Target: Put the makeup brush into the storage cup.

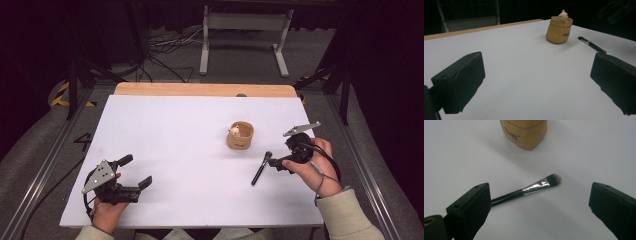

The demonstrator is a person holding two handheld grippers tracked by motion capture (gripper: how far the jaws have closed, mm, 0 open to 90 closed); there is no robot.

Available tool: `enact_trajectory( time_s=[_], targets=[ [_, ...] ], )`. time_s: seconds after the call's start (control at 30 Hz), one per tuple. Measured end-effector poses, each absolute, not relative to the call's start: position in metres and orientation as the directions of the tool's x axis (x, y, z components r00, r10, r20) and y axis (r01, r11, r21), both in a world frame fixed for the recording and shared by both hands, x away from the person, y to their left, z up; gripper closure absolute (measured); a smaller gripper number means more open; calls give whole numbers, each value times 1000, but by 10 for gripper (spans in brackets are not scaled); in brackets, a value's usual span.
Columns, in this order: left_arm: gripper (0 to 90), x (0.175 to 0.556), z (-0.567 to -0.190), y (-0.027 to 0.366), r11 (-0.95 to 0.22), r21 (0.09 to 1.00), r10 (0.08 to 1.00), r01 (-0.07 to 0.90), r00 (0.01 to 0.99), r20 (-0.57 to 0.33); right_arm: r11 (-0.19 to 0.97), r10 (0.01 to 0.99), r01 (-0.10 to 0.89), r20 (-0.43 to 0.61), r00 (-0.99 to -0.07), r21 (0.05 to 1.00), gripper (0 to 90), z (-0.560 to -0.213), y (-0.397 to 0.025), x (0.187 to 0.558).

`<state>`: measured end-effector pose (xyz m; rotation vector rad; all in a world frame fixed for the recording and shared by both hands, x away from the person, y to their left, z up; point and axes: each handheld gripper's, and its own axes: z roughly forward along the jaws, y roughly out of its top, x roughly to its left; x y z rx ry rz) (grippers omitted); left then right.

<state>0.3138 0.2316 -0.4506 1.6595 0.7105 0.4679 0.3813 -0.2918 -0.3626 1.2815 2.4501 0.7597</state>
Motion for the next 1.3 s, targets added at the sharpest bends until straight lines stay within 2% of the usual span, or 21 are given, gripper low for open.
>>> enact_trajectory(
  time_s=[0.47, 0.83, 0.97, 1.13, 1.17, 1.3],
  targets=[
    [0, 314, -451, 232, -105, 974, 676, 201, 732, -79, 485, 847, 773, 2, -532, 408, 53, -364, -275, 401],
    [0, 314, -450, 232, -117, 972, 676, 205, 733, -73, 468, 857, 808, 39, -513, 358, 86, -368, -267, 407],
    [2, 314, -450, 232, -107, 973, 681, 205, 728, -78, 464, 864, 830, 48, -501, 310, 101, -373, -266, 408],
    [2, 314, -450, 232, -103, 974, 680, 201, 729, -78, 471, 863, 830, 39, -503, 298, 138, -377, -266, 410],
    [2, 314, -450, 233, -103, 974, 679, 202, 730, -80, 483, 848, 816, 62, -526, 316, 175, -379, -265, 411],
    [4, 313, -449, 233, -99, 975, 679, 200, 730, -81, 489, 839, 815, 90, -537, 310, 142, -382, -262, 411]
  ],
)
